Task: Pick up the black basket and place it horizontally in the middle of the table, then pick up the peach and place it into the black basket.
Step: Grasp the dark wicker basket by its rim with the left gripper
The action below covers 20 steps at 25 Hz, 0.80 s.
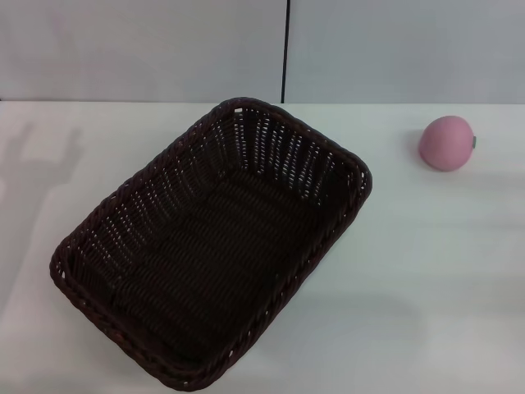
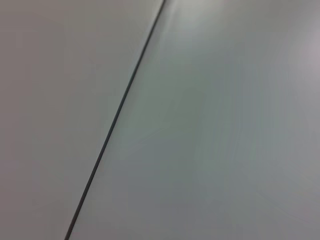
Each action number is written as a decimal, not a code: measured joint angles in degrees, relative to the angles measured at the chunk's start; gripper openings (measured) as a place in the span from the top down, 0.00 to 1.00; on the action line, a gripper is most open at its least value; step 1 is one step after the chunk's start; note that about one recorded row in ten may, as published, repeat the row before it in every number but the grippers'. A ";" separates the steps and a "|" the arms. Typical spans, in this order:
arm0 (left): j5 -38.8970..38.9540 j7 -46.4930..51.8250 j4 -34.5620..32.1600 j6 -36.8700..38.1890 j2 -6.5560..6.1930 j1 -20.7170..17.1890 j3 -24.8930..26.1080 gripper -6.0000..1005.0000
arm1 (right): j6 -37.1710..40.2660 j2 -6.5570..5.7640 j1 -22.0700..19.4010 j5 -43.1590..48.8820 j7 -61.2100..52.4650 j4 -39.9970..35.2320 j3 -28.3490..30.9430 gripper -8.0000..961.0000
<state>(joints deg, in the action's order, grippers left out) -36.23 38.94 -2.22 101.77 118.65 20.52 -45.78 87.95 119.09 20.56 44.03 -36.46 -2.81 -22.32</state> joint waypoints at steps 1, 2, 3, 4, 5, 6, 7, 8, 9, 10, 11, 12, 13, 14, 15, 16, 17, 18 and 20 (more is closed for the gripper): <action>0.10 -0.54 0.05 0.68 0.15 0.07 1.92 0.19 | -0.17 0.00 0.00 0.00 -0.01 0.00 0.00 0.43; 0.10 -0.54 0.05 0.68 0.15 0.07 1.92 0.19 | -0.29 0.00 0.00 0.00 -0.01 0.00 0.00 0.43; 0.10 -0.54 0.05 0.68 0.15 0.07 1.92 0.19 | -0.36 0.00 0.00 0.00 -0.01 0.00 0.00 0.43; 0.10 -0.54 0.05 0.68 0.15 0.07 1.92 0.19 | -0.40 0.00 0.00 0.00 -0.03 0.00 0.00 0.43; 0.10 -0.54 0.05 0.68 0.15 0.07 1.92 0.19 | -0.48 0.00 0.00 0.00 -0.05 0.00 0.00 0.43; 0.10 -0.54 0.05 0.68 0.15 0.07 1.92 0.19 | -0.54 0.00 0.00 0.00 -0.07 0.00 0.00 0.43; 0.13 -2.93 0.84 3.80 0.28 0.17 4.64 0.20 | -0.59 0.00 0.00 0.00 -0.08 0.00 0.00 0.43; 0.13 -2.93 0.84 3.80 0.28 0.17 4.64 0.20 | -0.63 0.00 0.00 0.00 -0.09 0.00 0.00 0.43; 0.10 -0.86 1.12 3.64 0.17 0.16 4.88 0.20 | -0.65 0.00 0.00 0.00 -0.10 0.00 0.00 0.43; 0.10 -0.86 1.12 3.64 0.17 0.16 4.88 0.20 | -0.66 0.00 0.00 0.00 -0.10 0.00 0.00 0.43; 0.10 -0.86 1.12 3.64 0.17 0.16 4.88 0.20 | -0.67 0.00 0.01 0.00 -0.10 0.00 0.00 0.43; -0.67 -0.16 -0.16 3.79 -0.25 -0.14 3.71 0.20 | -0.68 0.00 0.00 0.00 -0.11 0.00 0.00 0.43; -0.67 -0.16 -0.16 3.79 -0.25 -0.14 3.71 0.20 | -0.68 0.00 0.01 0.00 -0.11 0.00 0.00 0.43; -0.67 -0.16 -0.16 3.79 -0.25 -0.14 3.71 0.20 | -0.68 0.00 0.01 0.00 -0.11 0.00 0.00 0.43; -0.67 -0.16 -0.16 3.79 -0.25 -0.14 3.71 0.20 | -0.68 0.00 0.01 0.00 -0.12 0.00 0.00 0.43; -1.38 0.49 -3.06 4.29 -0.40 -1.07 1.40 0.20 | -0.68 0.00 0.00 0.00 -0.16 0.00 0.00 0.43; -1.38 0.49 -3.06 4.29 -0.40 -1.07 1.40 0.21 | -0.68 0.00 0.00 0.00 -0.16 0.00 0.00 0.43; -1.38 0.49 -3.06 4.29 -0.40 -1.07 1.40 0.21 | -0.68 0.00 0.01 0.00 -0.17 0.00 0.00 0.43; -2.36 7.13 -12.27 3.82 -1.11 -3.10 -4.50 0.21 | -0.68 0.00 0.01 0.00 -0.18 0.00 0.00 0.43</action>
<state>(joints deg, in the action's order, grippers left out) -38.59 46.07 -14.49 105.59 117.53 17.41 -50.28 87.27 119.09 20.57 44.03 -36.64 -2.82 -22.32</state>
